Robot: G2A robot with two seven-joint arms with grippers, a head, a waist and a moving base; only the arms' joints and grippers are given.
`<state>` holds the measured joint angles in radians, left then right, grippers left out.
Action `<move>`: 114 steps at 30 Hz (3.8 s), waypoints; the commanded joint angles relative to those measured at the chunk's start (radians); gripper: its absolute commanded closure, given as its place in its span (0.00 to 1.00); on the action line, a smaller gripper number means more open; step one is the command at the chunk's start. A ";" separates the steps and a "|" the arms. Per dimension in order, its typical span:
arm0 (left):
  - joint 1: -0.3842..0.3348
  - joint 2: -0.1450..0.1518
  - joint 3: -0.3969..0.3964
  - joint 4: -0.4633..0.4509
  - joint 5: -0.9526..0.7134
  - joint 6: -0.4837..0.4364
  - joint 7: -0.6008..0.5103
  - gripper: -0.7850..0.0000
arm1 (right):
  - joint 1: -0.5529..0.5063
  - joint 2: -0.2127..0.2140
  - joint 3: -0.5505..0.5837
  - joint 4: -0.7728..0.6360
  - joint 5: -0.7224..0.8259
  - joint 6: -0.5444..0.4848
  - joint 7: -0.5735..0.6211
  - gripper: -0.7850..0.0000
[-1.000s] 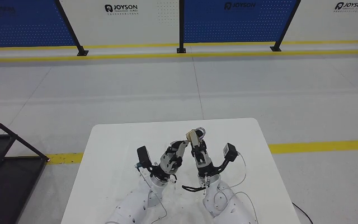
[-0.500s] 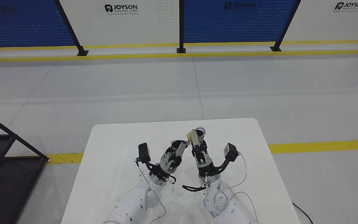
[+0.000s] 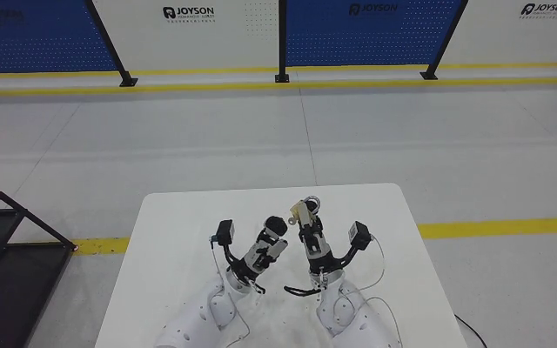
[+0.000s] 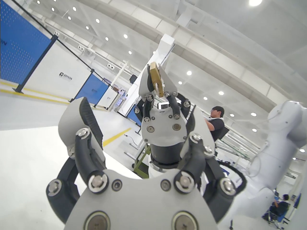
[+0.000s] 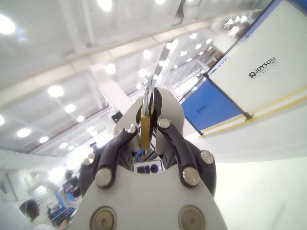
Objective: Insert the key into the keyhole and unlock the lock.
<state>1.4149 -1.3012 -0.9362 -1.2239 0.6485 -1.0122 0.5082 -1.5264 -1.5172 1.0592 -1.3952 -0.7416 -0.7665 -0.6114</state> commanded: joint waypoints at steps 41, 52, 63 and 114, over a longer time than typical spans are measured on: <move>0.034 0.065 -0.032 -0.161 -0.678 0.000 -0.635 0.81 | 0.008 -0.004 -0.021 0.015 -0.010 0.025 -0.009 1.00; 0.030 0.055 -0.039 -0.154 -0.631 0.000 -0.613 0.89 | 0.007 -0.004 -0.025 0.015 -0.019 0.022 -0.005 1.00; 0.051 0.039 -0.082 -0.170 -0.412 0.000 -0.453 1.00 | 0.005 -0.003 -0.025 0.013 -0.019 0.034 0.000 1.00; 0.105 0.021 -0.200 -0.182 0.286 0.112 -0.004 1.00 | -0.028 0.020 -0.009 -0.047 -0.032 0.129 0.143 1.00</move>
<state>1.5163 -1.2802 -1.1354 -1.4038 0.9064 -0.9084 0.4871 -1.5542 -1.4975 1.0501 -1.4416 -0.7734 -0.6402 -0.4678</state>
